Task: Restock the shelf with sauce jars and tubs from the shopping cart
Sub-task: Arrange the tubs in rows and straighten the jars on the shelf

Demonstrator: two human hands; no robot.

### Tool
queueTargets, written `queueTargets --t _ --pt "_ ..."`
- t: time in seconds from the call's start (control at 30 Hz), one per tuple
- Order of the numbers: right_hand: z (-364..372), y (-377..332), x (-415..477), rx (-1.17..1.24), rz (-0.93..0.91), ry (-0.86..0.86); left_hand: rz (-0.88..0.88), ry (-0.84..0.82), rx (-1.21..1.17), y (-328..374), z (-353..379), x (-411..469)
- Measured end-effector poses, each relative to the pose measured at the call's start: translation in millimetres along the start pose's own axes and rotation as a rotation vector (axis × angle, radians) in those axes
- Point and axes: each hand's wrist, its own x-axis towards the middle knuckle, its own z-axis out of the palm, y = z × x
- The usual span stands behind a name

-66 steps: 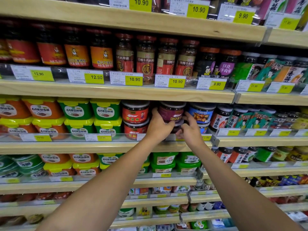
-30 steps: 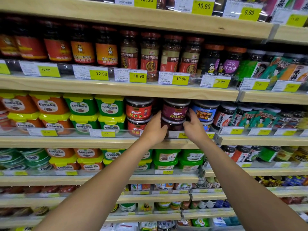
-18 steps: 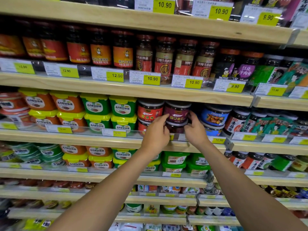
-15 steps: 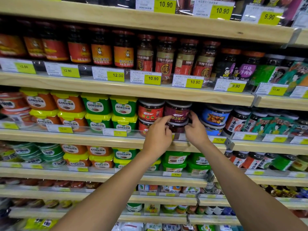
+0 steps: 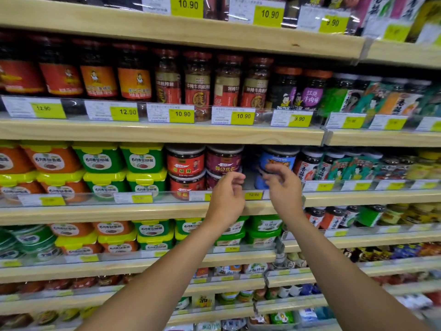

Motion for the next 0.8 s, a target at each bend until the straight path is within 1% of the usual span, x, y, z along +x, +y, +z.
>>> queueTargets --t 0.07,0.1,0.13,0.17,0.23,0.3,0.37,0.43,0.53,0.73,0.8 --pt "-11 5 1 0.027 0.010 0.170 -0.004 -0.098 0.021 8 10 4" --pt "-16 8 5 0.046 0.047 0.229 -0.021 -0.131 0.037 13 15 7" --pt "-20 10 10 0.076 0.098 0.257 -0.043 -0.153 0.046 18 19 11" --pt "-23 13 15 0.093 0.159 0.249 -0.074 -0.166 0.054 23 23 14" --pt "-27 17 26 0.070 0.235 0.154 -0.122 -0.180 0.054 37 31 19" --pt "-27 20 35 0.010 0.232 0.046 -0.140 -0.186 0.040 48 36 23" --pt "-27 25 42 -0.043 0.206 -0.015 -0.153 -0.201 0.000 55 38 28" --pt "-27 31 46 -0.042 0.191 -0.039 -0.159 -0.220 -0.022 58 41 31" --pt "-29 28 41 0.031 0.209 -0.067 -0.174 -0.240 -0.043 50 44 34" --pt "-31 40 50 0.102 0.237 -0.154 -0.129 -0.226 0.046 42 36 35" --pt "-30 36 53 0.110 0.230 -0.198 -0.145 -0.220 0.066 42 36 37"
